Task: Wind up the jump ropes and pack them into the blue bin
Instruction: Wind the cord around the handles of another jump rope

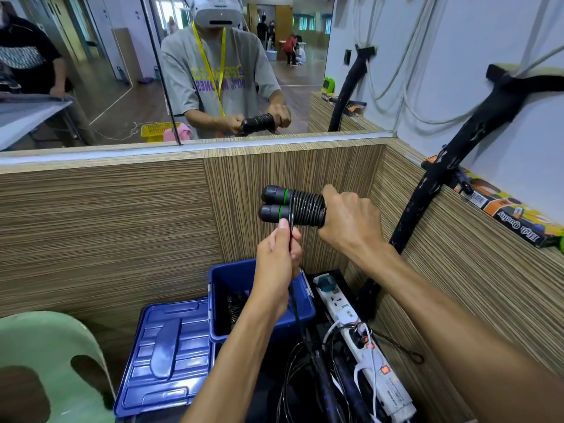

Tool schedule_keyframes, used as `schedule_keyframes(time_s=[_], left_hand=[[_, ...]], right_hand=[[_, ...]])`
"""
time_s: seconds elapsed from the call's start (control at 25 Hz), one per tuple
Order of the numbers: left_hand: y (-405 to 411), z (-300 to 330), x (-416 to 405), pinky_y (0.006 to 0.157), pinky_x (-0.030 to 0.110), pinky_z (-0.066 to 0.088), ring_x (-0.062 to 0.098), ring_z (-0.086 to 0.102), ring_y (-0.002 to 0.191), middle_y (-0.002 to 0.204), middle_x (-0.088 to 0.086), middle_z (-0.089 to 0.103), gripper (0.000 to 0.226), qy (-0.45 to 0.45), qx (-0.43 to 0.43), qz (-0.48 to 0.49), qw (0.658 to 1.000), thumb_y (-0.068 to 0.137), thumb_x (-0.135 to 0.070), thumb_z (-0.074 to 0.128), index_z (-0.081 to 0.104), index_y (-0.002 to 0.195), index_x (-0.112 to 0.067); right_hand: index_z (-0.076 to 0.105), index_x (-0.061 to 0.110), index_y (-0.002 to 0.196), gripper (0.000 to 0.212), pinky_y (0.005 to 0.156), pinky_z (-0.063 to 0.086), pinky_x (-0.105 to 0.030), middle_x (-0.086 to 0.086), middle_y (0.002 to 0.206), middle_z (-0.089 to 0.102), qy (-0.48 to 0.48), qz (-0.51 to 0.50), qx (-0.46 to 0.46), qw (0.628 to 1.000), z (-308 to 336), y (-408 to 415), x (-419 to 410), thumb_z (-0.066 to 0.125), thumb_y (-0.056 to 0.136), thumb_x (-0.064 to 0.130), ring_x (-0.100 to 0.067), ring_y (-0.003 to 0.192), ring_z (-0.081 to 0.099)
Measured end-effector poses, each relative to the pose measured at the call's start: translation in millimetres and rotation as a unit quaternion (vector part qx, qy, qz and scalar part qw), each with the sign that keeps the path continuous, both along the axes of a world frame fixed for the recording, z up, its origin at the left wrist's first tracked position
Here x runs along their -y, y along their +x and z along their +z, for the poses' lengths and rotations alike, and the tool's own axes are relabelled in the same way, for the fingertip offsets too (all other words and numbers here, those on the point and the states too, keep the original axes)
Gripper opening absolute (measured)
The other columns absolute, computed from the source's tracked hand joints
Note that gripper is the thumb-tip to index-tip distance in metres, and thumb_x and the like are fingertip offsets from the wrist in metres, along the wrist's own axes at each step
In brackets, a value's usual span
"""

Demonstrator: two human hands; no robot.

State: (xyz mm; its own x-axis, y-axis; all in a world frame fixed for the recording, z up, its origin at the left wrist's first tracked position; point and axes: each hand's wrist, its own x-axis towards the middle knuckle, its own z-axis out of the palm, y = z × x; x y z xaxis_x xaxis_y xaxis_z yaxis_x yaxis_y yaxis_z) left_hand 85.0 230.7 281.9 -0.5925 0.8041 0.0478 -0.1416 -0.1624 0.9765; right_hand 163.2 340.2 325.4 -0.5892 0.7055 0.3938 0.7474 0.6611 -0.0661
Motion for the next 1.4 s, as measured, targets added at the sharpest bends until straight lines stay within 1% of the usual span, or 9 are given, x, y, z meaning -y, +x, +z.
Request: schedule_keyframes(time_s=[0.32,0.48,0.68,0.8,0.88,1.0,1.12,1.24,1.4], left_hand=[[-24,-59,-7,0.042,0.024,0.024,0.009,0.029,0.045,0.052,-0.004,0.038,0.041,-0.063,-0.037,0.108,0.991,0.102,-0.038,0.038,0.041,0.068,-0.016],[-43,-54,-17,0.045,0.024,0.028,0.008,0.032,0.047,0.052,-0.004,0.04,0.041,-0.075,-0.072,0.11,0.989,0.102,-0.025,0.041,0.04,0.061,-0.018],[-45,-33,-25,0.046,0.017,0.03,0.006,0.03,0.048,0.053,0.0,0.039,0.049,0.009,-0.104,0.125,0.987,0.1,-0.02,0.046,0.043,0.051,-0.019],[-38,-28,-29,0.042,0.019,0.029,0.009,0.03,0.046,0.053,0.005,0.033,0.046,0.042,-0.065,0.134,0.988,0.101,-0.025,0.047,0.039,0.057,-0.011],[-36,-28,-32,0.041,0.023,0.026,0.011,0.028,0.044,0.05,0.004,0.032,0.046,0.031,-0.062,0.103,0.992,0.101,-0.021,0.046,0.037,0.056,-0.011],[-39,-22,-31,0.042,0.019,0.027,0.003,0.033,0.042,0.044,-0.011,0.039,0.039,-0.038,-0.089,-0.049,0.994,0.1,-0.004,0.038,0.037,0.063,-0.016],[-57,-12,-20,0.052,0.017,0.035,-0.004,0.043,0.042,0.051,-0.009,0.045,0.04,-0.083,-0.184,-0.2,0.959,0.088,0.013,0.048,0.043,0.061,-0.016],[-66,14,-11,0.051,0.012,0.038,-0.004,0.047,0.046,0.049,-0.009,0.052,0.015,-0.053,-0.232,-0.371,0.897,0.071,-0.017,0.06,0.052,0.059,-0.019],[-51,34,-12,0.044,0.02,0.021,0.01,0.026,0.042,0.048,-0.006,0.033,0.043,0.002,-0.127,-0.307,0.943,0.1,-0.04,0.042,0.045,0.07,-0.008]], right_hand=[[0.051,0.011,0.101,0.022,0.054,0.038,-0.028,0.005,0.072,0.049,-0.019,0.07,-0.015,0.997,-5,10,12,0.061,0.082,0.01,-0.018,0.058,0.051],[0.053,0.013,0.099,0.02,0.058,0.048,-0.033,0.006,0.069,0.053,-0.037,0.089,-0.024,0.995,-2,14,17,0.06,0.08,0.01,-0.018,0.059,0.055],[0.054,0.016,0.098,0.024,0.059,0.055,-0.037,0.005,0.07,0.055,-0.093,0.102,-0.07,0.988,9,26,18,0.063,0.078,0.008,-0.015,0.06,0.058],[0.054,0.019,0.095,0.022,0.053,0.049,-0.03,0.005,0.067,0.056,-0.104,0.091,-0.105,0.985,15,34,16,0.063,0.077,0.01,-0.013,0.058,0.057],[0.054,0.02,0.096,0.023,0.054,0.048,-0.03,0.006,0.067,0.056,-0.097,0.1,-0.107,0.985,18,37,16,0.064,0.077,0.01,-0.013,0.058,0.057],[0.055,0.018,0.095,0.024,0.055,0.046,-0.03,0.006,0.065,0.056,-0.077,0.156,-0.088,0.981,19,48,14,0.066,0.076,0.009,-0.012,0.057,0.057],[0.056,0.017,0.096,0.028,0.055,0.046,-0.027,0.007,0.068,0.055,-0.068,0.219,-0.065,0.971,19,59,12,0.07,0.073,0.008,-0.008,0.058,0.056],[0.057,0.018,0.097,0.033,0.056,0.039,-0.015,0.011,0.073,0.055,-0.081,0.25,-0.061,0.963,23,66,7,0.075,0.071,0.006,-0.003,0.061,0.055],[0.058,0.02,0.087,0.03,0.051,0.038,-0.015,0.007,0.069,0.059,-0.148,0.192,-0.218,0.945,31,75,-7,0.079,0.073,0.005,-0.006,0.059,0.055]])
